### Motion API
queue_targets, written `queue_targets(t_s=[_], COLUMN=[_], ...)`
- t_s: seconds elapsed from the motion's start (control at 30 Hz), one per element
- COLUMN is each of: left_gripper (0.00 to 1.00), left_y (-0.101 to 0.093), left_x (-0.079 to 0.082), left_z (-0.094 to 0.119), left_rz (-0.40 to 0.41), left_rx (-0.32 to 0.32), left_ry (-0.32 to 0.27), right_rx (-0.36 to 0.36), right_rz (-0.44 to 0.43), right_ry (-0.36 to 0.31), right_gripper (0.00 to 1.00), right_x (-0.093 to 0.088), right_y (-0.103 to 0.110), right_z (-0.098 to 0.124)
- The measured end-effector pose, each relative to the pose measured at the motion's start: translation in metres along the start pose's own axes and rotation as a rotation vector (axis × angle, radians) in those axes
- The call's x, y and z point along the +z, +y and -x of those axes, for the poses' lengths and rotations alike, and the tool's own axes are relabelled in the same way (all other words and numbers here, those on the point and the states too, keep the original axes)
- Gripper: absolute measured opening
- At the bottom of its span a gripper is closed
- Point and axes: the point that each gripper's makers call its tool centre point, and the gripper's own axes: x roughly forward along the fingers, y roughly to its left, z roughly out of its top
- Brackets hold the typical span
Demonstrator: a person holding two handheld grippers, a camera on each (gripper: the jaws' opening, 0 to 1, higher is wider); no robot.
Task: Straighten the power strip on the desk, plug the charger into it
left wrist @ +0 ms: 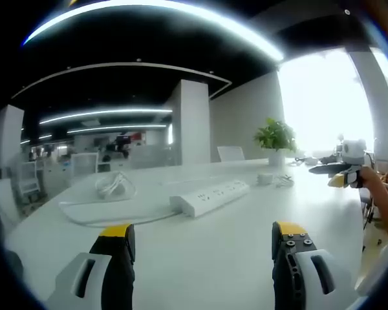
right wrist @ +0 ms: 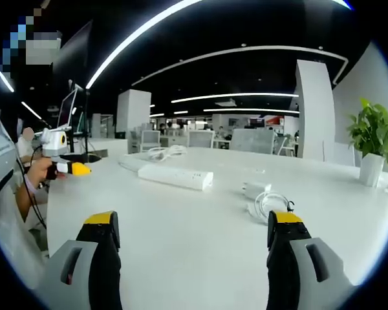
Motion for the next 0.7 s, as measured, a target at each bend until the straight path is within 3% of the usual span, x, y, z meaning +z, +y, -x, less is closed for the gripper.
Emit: queue_targets(t_s=[0.13, 0.43, 0.5, 0.7], left_gripper=[0.9, 0.9, 0.9, 0.9], left_y=[0.001, 0.003, 0.002, 0.0], left_x=[0.0, 0.0, -0.001, -0.002], left_z=[0.001, 0.003, 0.003, 0.002], left_rz=[0.003, 0.007, 0.005, 0.004], left_rx=[0.003, 0.002, -0.002, -0.012], left_ry=[-0.003, -0.007, -0.004, -0.004], right_rx=[0.024, 0.123, 0.148, 0.172], right_rz=[0.019, 0.105, 0.153, 0.289], right_ry=[-0.011, -0.037, 0.009, 0.017], right_gripper=[0.95, 1.0, 1.0, 1.0], right_x=[0.012, 0.059, 0.067, 0.114], right_y=[0.003, 0.002, 0.0, -0.011], right_z=[0.0, 0.007, 0.008, 0.007])
